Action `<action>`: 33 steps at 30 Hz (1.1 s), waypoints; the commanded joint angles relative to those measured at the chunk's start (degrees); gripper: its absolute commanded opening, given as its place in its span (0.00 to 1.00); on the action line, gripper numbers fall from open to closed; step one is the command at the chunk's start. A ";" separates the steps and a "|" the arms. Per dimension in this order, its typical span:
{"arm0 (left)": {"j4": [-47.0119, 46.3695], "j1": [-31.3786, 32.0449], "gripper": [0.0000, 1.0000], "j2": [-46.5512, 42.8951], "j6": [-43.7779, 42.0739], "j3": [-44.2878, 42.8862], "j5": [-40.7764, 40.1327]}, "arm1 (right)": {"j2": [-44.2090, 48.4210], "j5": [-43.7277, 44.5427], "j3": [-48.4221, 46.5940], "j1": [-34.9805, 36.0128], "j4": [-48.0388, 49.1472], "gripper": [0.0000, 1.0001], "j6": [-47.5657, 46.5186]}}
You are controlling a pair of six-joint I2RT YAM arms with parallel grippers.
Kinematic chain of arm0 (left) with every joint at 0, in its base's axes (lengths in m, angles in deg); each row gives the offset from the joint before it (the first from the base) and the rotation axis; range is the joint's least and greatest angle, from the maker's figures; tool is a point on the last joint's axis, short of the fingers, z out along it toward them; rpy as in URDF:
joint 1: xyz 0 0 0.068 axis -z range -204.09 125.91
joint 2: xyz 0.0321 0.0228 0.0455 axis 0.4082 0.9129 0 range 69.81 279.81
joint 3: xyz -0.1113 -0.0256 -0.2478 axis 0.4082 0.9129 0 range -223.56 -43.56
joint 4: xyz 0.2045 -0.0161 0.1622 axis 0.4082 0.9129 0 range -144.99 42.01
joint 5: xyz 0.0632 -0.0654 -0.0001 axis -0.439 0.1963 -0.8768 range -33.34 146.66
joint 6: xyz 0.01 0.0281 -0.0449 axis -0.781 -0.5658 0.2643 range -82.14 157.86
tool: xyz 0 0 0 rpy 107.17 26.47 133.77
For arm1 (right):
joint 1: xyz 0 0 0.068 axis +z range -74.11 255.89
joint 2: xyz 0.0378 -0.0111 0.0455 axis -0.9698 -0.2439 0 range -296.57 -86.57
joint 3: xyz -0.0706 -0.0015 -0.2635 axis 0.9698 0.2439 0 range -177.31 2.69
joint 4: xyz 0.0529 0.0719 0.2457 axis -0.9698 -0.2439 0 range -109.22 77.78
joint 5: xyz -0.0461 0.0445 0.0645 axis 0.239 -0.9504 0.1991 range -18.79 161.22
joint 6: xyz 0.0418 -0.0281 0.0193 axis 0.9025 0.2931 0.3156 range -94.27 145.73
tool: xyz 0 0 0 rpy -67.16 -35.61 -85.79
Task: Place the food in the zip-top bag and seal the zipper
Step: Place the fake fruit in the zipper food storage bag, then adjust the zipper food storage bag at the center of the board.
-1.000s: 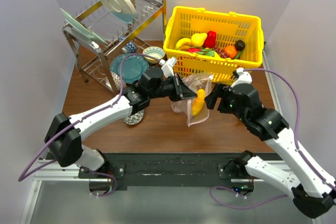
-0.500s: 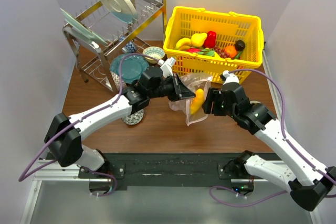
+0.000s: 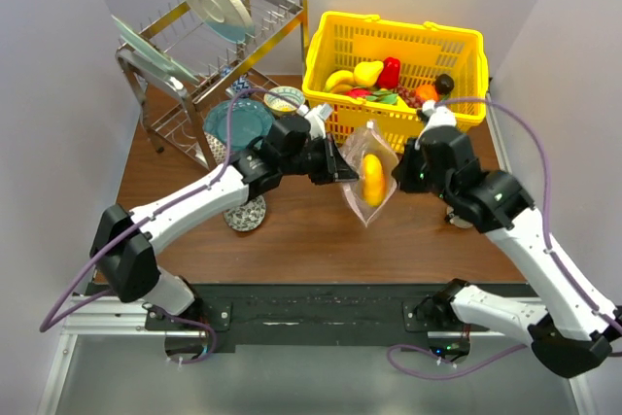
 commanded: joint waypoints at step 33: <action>43.65 -3.41 0.00 2.20 -32.21 -31.61 -34.62 | -15.14 -6.61 -18.33 -2.21 4.33 0.57 -7.04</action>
